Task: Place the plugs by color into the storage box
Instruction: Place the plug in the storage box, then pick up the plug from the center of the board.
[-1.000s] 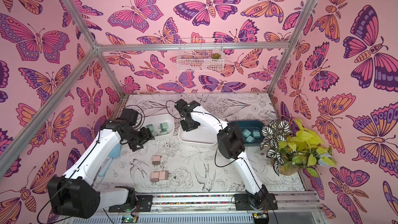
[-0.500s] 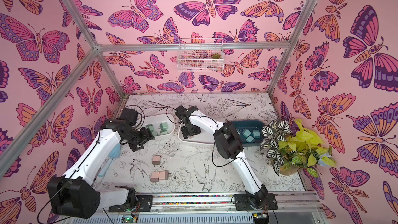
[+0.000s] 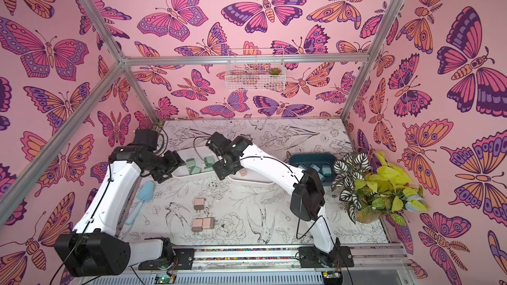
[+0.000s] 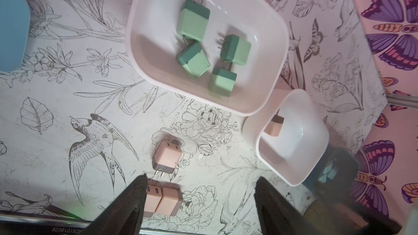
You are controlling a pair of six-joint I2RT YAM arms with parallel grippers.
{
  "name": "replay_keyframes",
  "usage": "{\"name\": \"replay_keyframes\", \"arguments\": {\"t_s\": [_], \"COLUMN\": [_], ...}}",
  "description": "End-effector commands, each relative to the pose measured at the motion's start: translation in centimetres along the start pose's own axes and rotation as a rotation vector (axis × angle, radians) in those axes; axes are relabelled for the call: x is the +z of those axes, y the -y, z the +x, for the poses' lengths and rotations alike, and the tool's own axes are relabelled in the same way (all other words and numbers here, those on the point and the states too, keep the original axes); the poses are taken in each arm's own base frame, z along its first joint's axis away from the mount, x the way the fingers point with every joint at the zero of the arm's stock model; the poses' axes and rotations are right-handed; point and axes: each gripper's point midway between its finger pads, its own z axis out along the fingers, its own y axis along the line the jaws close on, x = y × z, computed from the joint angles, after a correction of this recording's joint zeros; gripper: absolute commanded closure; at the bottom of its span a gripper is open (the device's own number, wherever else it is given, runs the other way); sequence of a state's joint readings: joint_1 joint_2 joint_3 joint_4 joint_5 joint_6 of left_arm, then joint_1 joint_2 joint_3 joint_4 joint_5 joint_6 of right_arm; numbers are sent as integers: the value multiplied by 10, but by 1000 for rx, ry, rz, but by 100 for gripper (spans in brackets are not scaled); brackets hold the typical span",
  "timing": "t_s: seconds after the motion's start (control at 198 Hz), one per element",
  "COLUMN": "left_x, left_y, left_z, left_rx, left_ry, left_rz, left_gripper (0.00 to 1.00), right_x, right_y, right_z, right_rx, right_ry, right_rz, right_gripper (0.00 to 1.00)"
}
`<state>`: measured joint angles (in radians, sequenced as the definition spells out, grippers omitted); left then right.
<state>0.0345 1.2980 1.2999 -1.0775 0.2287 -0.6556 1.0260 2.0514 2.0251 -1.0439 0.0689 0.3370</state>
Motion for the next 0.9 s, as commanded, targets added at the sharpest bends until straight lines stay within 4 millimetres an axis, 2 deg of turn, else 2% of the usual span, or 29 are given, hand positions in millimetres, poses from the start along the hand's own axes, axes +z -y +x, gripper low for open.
{"name": "replay_keyframes", "arguments": {"t_s": [0.0, 0.136, 0.247, 0.414, 0.429, 0.454, 0.711, 0.898], "left_x": [5, 7, 6, 2, -6, -7, -5, -6], "left_y": [-12, -25, -28, -29, -28, -28, -38, -38], "left_z": [5, 9, 10, 7, 8, 9, 27, 31], "left_rx": [-23, -97, -195, -233, -229, -234, -278, -275], "left_ry": [-39, -52, -75, -75, -50, -50, -70, -73], "left_rz": [-51, -59, -18, -1, 19, 24, 36, 42], "left_gripper": [23, 23, 23, 23, 23, 23, 23, 23], "right_x": [38, 60, 83, 108, 110, 113, 135, 153], "right_y": [-43, -83, -102, -112, -113, -114, -116, -112], "right_z": [38, 43, 42, 34, 33, 33, 20, 13], "right_rx": [-105, -173, -194, -170, -168, -165, -83, 16], "right_ry": [-129, -134, -145, -149, -144, -141, -88, -52], "right_rz": [-56, -121, -150, -162, -165, -165, -146, -98], "right_gripper": [24, 23, 23, 23, 23, 23, 23, 23]}}
